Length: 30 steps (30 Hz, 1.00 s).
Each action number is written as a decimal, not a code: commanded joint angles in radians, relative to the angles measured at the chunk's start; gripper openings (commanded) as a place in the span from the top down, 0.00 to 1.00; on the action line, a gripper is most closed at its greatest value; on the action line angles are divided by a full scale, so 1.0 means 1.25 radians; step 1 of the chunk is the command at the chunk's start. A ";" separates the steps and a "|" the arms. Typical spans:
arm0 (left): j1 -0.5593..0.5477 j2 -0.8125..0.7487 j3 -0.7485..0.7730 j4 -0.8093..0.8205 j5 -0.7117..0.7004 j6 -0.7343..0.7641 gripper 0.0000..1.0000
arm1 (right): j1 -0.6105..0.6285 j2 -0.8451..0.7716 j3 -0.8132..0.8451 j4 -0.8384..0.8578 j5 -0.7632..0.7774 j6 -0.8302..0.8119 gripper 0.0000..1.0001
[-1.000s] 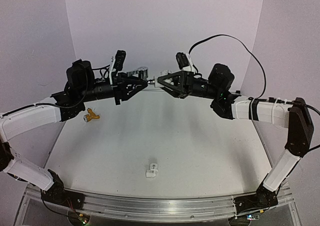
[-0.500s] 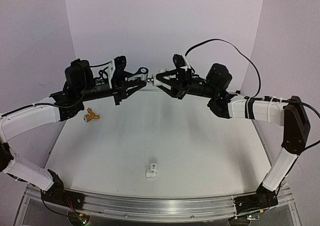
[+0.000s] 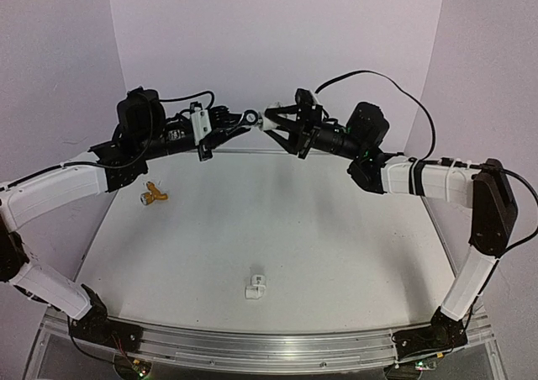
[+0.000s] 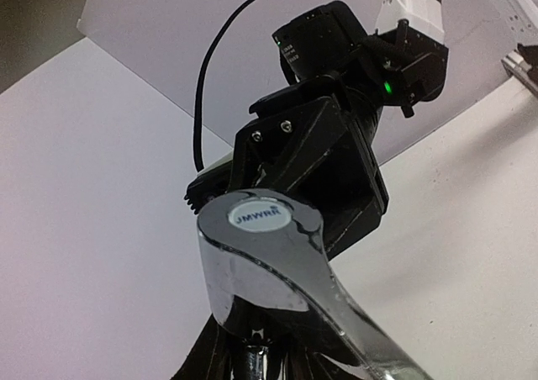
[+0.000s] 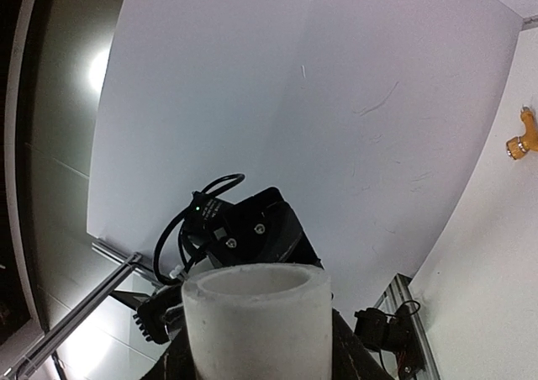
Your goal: Install the water faucets
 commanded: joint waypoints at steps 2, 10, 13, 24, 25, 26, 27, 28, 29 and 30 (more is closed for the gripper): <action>-0.078 0.106 0.125 -0.187 0.073 0.255 1.00 | 0.087 0.001 0.040 -0.023 -0.061 0.045 1.00; -0.078 0.098 0.131 -0.329 -0.015 0.481 1.00 | 0.062 -0.013 0.040 -0.069 -0.036 0.098 1.00; -0.078 0.090 0.121 -0.327 -0.037 0.493 1.00 | 0.054 -0.022 0.054 -0.129 -0.023 0.088 1.00; -0.048 0.098 0.159 -0.165 -0.115 0.193 1.00 | 0.033 -0.069 -0.001 -0.156 0.027 0.044 0.41; -0.036 0.100 0.170 -0.163 -0.115 0.157 1.00 | 0.031 -0.081 -0.016 -0.157 0.040 0.031 0.33; -0.024 0.100 0.178 -0.161 -0.109 0.122 1.00 | 0.029 -0.094 -0.035 -0.157 0.050 0.023 0.25; -0.012 0.099 0.184 -0.159 -0.101 0.090 1.00 | 0.027 -0.108 -0.054 -0.156 0.060 0.013 0.18; -0.001 0.095 0.183 -0.156 -0.088 0.062 1.00 | 0.025 -0.124 -0.073 -0.155 0.071 0.000 0.12; 0.010 0.089 0.179 -0.149 -0.080 0.030 1.00 | 0.021 -0.138 -0.090 -0.155 0.079 -0.013 0.09; 0.015 0.081 0.168 -0.135 -0.082 0.002 1.00 | 0.017 -0.151 -0.105 -0.155 0.086 -0.023 0.05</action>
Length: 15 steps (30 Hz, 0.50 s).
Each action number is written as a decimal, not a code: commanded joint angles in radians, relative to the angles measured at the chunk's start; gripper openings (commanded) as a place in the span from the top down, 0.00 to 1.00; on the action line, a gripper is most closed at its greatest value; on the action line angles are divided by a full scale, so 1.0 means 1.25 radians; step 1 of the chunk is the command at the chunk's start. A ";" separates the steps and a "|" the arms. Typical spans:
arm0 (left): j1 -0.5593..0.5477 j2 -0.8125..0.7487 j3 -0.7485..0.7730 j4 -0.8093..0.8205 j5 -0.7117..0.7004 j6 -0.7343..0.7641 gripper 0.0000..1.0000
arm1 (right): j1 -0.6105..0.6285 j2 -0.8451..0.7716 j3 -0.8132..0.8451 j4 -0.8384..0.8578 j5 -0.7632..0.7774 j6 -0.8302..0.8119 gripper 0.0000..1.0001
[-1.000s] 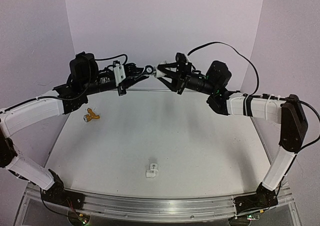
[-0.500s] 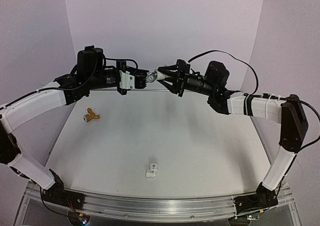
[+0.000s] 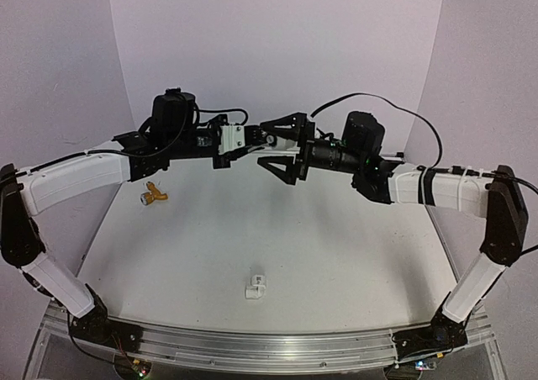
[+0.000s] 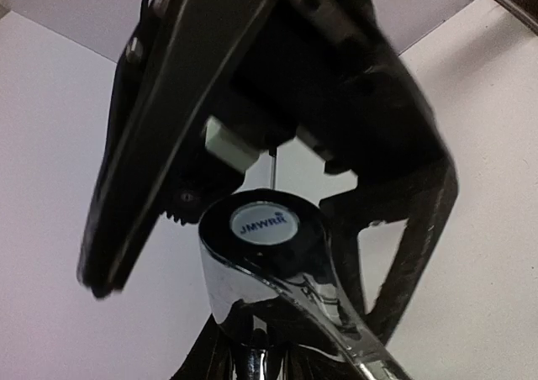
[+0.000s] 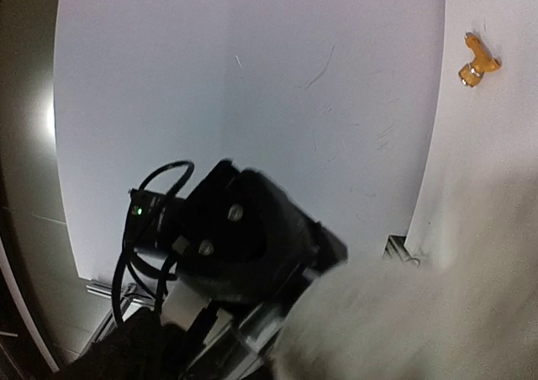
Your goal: Install the water faucets
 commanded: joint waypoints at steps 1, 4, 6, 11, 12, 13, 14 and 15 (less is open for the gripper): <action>0.043 -0.035 0.019 0.093 0.012 -0.187 1.00 | -0.010 -0.102 -0.063 0.028 0.030 -0.077 0.03; 0.057 -0.058 -0.018 0.141 0.010 -0.290 1.00 | -0.020 -0.152 -0.120 0.027 0.054 -0.095 0.02; 0.065 -0.068 -0.034 0.163 0.010 -0.357 1.00 | -0.025 -0.181 -0.162 0.026 0.050 -0.099 0.02; 0.074 -0.086 -0.046 0.167 0.005 -0.610 1.00 | -0.051 -0.255 -0.170 -0.157 0.014 -0.396 0.02; 0.076 -0.093 -0.053 0.167 0.009 -0.676 1.00 | -0.052 -0.265 -0.134 -0.268 0.018 -0.536 0.02; 0.079 -0.100 -0.060 0.167 0.014 -0.737 1.00 | -0.051 -0.273 -0.102 -0.359 0.021 -0.672 0.02; 0.081 -0.107 -0.070 0.166 0.022 -0.807 1.00 | -0.051 -0.282 -0.076 -0.425 0.016 -0.814 0.03; 0.087 -0.115 -0.080 0.167 0.031 -0.888 1.00 | -0.051 -0.295 -0.063 -0.466 0.020 -0.943 0.02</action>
